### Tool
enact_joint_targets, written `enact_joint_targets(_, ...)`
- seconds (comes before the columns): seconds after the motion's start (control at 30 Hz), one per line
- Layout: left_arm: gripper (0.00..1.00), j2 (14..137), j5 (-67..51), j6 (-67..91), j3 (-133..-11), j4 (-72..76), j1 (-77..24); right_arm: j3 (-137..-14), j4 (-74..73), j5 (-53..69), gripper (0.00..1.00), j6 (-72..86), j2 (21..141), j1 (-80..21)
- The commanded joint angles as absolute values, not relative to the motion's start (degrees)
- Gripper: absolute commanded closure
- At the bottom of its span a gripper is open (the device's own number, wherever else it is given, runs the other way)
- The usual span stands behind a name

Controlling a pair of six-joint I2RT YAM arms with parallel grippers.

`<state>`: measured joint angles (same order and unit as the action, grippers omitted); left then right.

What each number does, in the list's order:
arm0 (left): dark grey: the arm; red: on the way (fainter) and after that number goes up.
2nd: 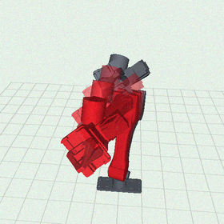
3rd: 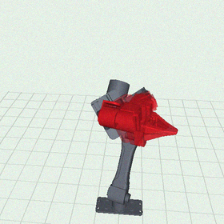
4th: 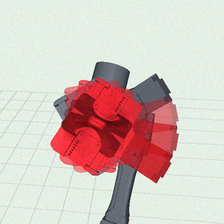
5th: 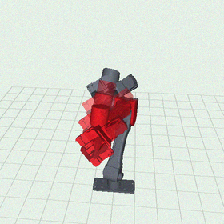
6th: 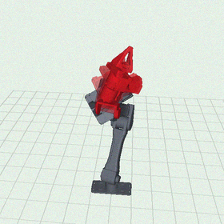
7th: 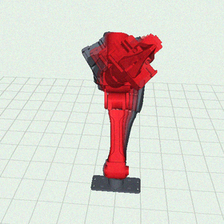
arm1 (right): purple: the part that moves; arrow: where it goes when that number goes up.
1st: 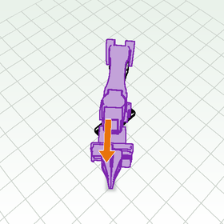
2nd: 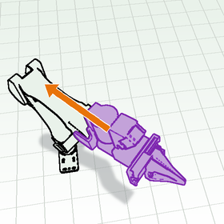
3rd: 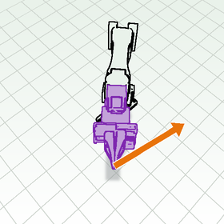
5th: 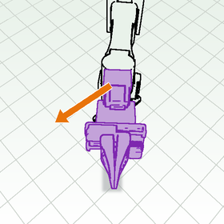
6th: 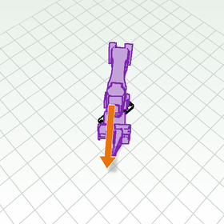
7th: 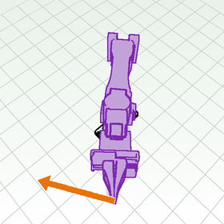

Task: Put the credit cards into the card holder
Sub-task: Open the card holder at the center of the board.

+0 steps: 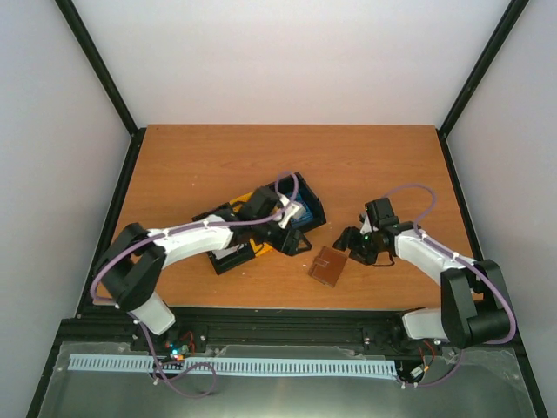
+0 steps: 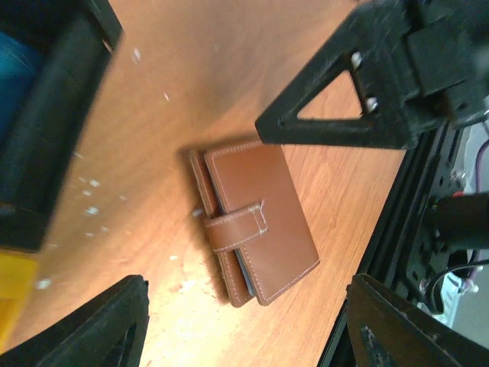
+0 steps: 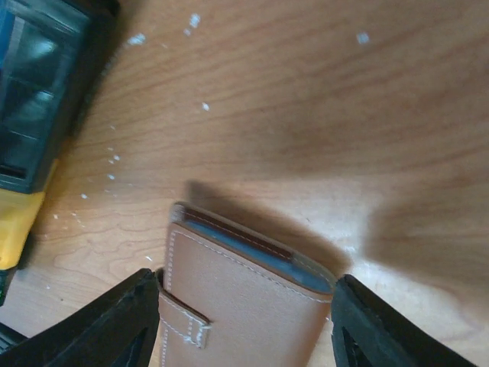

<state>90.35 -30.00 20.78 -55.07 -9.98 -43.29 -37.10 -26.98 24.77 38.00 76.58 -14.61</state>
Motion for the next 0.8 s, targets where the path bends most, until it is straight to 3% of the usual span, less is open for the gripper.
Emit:
enact_joint_targets(0.0,0.3,95.79,-29.72,17.29,-59.34,-11.6,-47.13,-34.22,-26.2,22.68,0.39,38.5,75.5,-15.54)
enact_joint_targets(0.33,0.35,103.56,-33.28,21.48,-59.45,-6.3,-48.32,-31.38,-28.24,23.74,0.39,38.76,74.12,-16.78)
enact_joint_targets(0.5,0.38,106.55,-34.34,24.18,-60.06,-5.46,-48.43,-30.27,-29.8,23.2,0.58,40.09,72.75,-17.49)
enact_joint_targets(0.77,0.43,109.84,-37.69,27.45,-60.87,-5.81,-48.52,-28.56,-26.72,27.62,0.68,41.27,73.13,-18.1)
